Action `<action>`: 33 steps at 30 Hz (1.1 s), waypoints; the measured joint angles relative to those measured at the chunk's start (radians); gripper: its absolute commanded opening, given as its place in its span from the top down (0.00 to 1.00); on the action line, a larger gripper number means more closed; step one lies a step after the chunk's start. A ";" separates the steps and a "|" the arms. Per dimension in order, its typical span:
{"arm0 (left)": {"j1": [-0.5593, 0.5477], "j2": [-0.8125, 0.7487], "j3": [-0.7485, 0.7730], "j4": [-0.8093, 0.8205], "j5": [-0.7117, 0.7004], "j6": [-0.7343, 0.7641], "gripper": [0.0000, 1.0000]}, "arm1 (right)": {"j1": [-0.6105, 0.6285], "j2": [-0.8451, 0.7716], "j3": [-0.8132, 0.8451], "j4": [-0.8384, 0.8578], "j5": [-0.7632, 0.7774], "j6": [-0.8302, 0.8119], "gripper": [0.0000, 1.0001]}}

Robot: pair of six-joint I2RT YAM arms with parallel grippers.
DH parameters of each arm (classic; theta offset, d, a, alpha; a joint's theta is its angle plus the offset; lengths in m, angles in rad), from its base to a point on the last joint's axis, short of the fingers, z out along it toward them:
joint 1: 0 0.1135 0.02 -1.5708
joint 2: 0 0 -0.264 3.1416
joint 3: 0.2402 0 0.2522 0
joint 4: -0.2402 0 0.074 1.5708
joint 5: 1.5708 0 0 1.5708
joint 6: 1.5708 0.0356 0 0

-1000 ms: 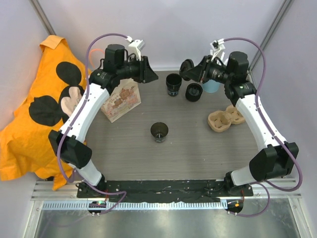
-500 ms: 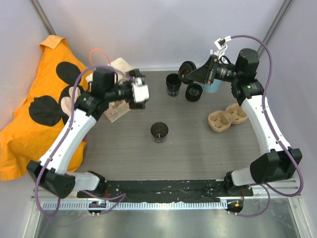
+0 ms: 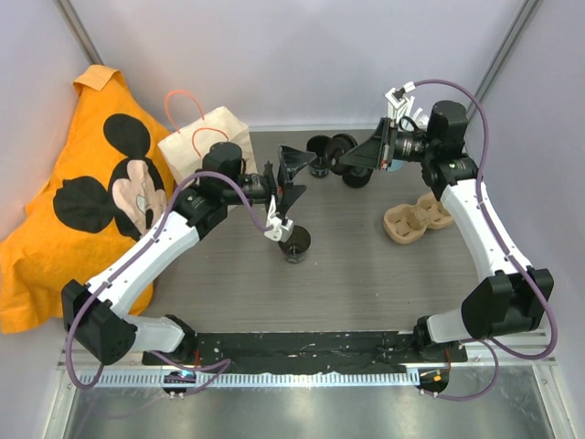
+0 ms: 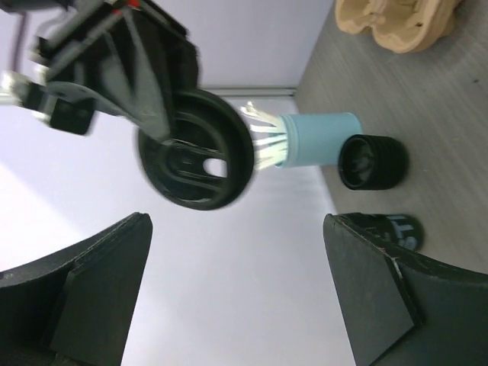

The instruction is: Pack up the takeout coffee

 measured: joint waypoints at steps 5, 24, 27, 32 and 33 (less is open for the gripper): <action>-0.013 0.033 0.081 -0.047 0.033 0.105 0.26 | 0.000 0.000 -0.044 -0.014 -0.002 -0.001 0.79; -0.092 0.201 0.335 -0.503 0.042 0.212 0.50 | 0.001 -0.027 -0.063 -0.138 0.024 -0.116 0.79; -0.098 0.211 0.337 -0.518 0.038 0.207 0.50 | 0.004 -0.050 -0.064 -0.153 0.024 -0.133 0.79; -0.108 0.225 0.342 -0.520 0.034 0.190 0.48 | 0.010 -0.077 -0.065 -0.178 0.023 -0.158 0.79; -0.109 0.227 0.343 -0.520 0.034 0.185 0.48 | 0.010 -0.080 -0.065 -0.184 0.023 -0.163 0.79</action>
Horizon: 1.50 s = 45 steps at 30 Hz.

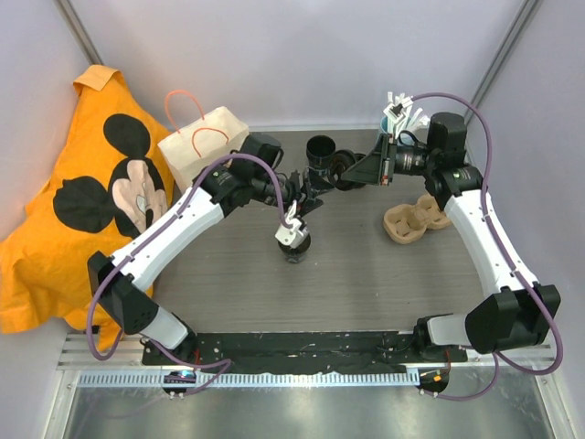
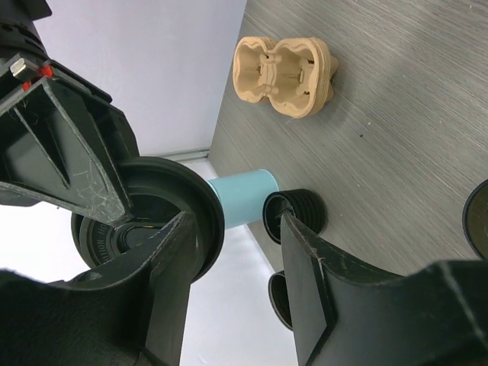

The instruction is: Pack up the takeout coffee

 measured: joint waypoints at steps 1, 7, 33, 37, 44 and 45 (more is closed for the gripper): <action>-0.001 0.001 0.000 0.001 -0.001 -0.003 0.47 | 0.001 -0.001 0.000 -0.004 0.000 -0.004 0.79; -0.001 0.013 0.008 0.034 -0.022 -0.048 0.47 | 0.006 -0.004 -0.009 -0.045 0.001 -0.042 0.79; -0.028 0.044 0.037 0.058 -0.089 -0.077 0.72 | 0.015 -0.027 -0.021 -0.094 0.015 -0.089 0.79; -0.029 0.044 0.037 0.058 -0.097 -0.077 0.75 | 0.015 -0.027 -0.021 -0.094 0.015 -0.092 0.80; -0.038 0.044 0.037 0.058 -0.110 -0.079 0.77 | 0.017 -0.027 -0.021 -0.095 0.015 -0.093 0.80; -0.039 0.045 0.037 0.058 -0.112 -0.079 0.78 | 0.018 -0.027 -0.021 -0.095 0.015 -0.093 0.79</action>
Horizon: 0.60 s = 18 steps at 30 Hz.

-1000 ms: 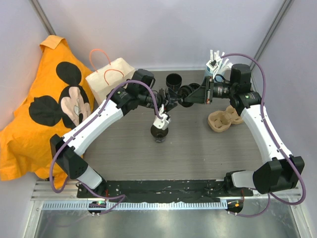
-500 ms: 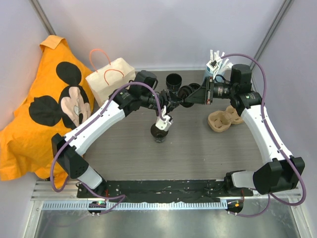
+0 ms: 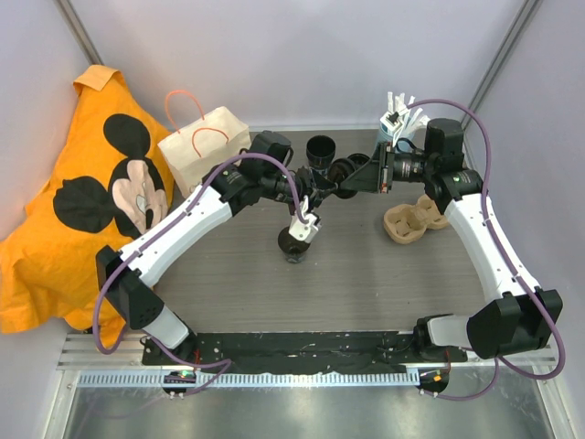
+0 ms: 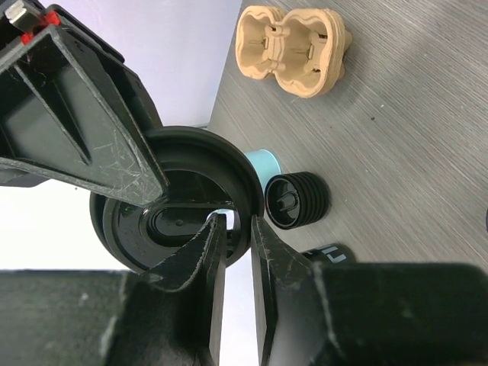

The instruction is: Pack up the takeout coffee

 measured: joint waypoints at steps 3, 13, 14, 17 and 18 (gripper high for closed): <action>-0.002 0.005 0.000 0.000 -0.003 -0.002 0.80 | 0.001 0.000 0.000 -0.004 0.000 0.000 0.79; -0.009 0.010 0.000 0.001 -0.020 -0.005 0.91 | 0.001 0.000 0.000 -0.007 0.000 -0.003 0.79; -0.010 0.010 0.000 0.001 -0.021 -0.005 0.93 | 0.001 0.000 0.000 -0.008 0.000 -0.003 0.80; -0.010 0.010 0.000 0.001 -0.026 -0.009 0.96 | 0.001 0.000 0.000 -0.009 0.002 -0.003 0.80; -0.010 0.010 0.000 0.001 -0.027 -0.011 0.98 | 0.001 0.000 0.000 -0.009 0.002 -0.003 0.80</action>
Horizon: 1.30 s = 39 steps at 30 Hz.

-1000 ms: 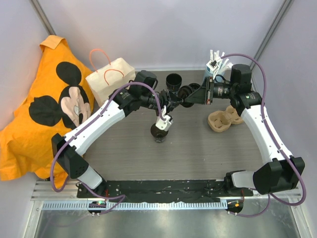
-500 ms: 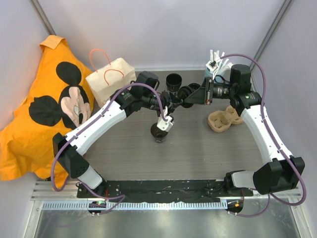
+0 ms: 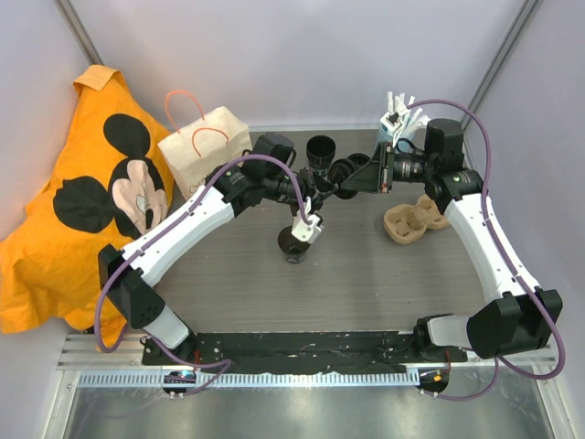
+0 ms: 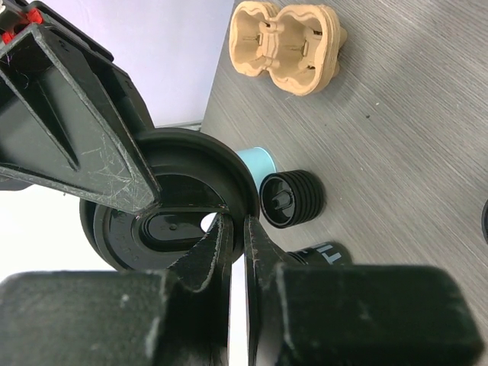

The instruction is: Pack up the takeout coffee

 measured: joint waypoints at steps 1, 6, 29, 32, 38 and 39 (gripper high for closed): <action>0.000 0.000 0.000 0.000 -0.001 -0.003 0.98 | 0.000 0.000 0.000 -0.001 0.000 0.000 0.80; -0.001 0.000 0.000 0.000 -0.014 -0.013 1.00 | 0.000 0.000 0.000 -0.004 0.003 -0.002 0.76; -0.006 -0.053 0.020 -0.147 -0.393 -0.612 1.00 | -0.105 0.006 0.114 -0.125 0.103 -0.140 0.26; -0.006 -0.054 0.064 -0.215 -0.454 -0.729 1.00 | -0.125 0.027 0.119 -0.165 0.128 -0.182 0.26; -0.006 -0.054 0.154 -0.332 -0.528 -0.938 1.00 | -0.140 0.068 0.145 -0.276 0.177 -0.275 0.26; -0.006 -0.054 0.165 -0.342 -0.533 -0.967 1.00 | -0.141 0.071 0.149 -0.290 0.180 -0.290 0.25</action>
